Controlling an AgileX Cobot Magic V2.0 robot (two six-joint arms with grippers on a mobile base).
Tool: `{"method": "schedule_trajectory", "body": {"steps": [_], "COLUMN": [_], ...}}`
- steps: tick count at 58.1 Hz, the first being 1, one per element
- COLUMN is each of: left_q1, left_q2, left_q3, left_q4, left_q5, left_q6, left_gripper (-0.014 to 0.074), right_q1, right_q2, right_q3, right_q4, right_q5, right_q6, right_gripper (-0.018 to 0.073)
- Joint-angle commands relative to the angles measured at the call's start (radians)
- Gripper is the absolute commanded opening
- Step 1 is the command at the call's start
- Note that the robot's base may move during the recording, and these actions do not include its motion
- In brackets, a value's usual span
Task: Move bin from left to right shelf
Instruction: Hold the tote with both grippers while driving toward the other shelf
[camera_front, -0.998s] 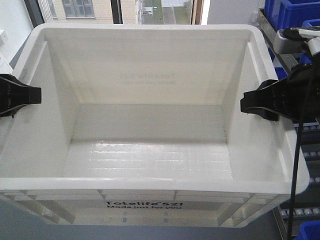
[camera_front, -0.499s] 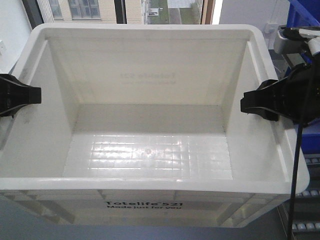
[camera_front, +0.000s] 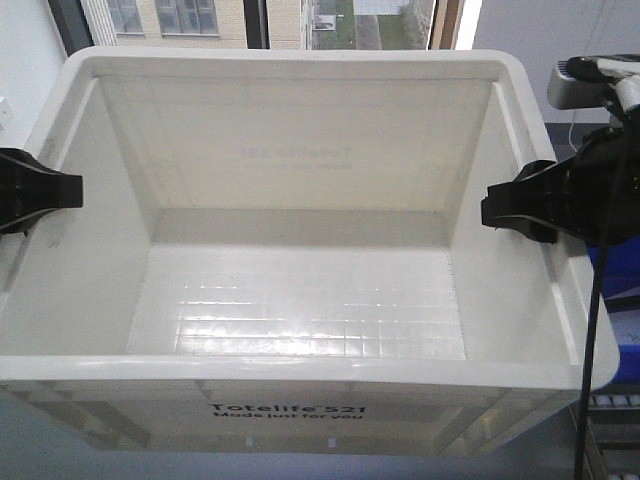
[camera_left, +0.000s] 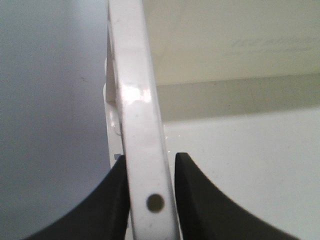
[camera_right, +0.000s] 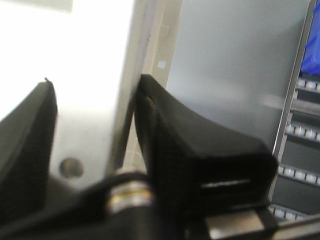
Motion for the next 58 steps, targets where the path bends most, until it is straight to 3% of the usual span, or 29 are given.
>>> {"method": "schedule_trajectory", "body": {"steps": [1, 58], "left_q1": [-0.003, -0.003], "left_q2": [-0.029, -0.029], "left_q3": [-0.04, -0.04], "left_q4": [0.031, 0.031], "left_q5": [-0.119, -0.119], "left_q6": [0.042, 0.042], "left_gripper": [-0.0006, -0.0006], "right_q1": [-0.007, -0.007], "right_q2": [-0.035, -0.035], "right_q3": [-0.039, -0.039], "right_q4": [0.007, 0.007], "right_q5": [-0.086, -0.086], "right_q6": [-0.046, -0.046], "right_gripper": [-0.0004, -0.0004]}}
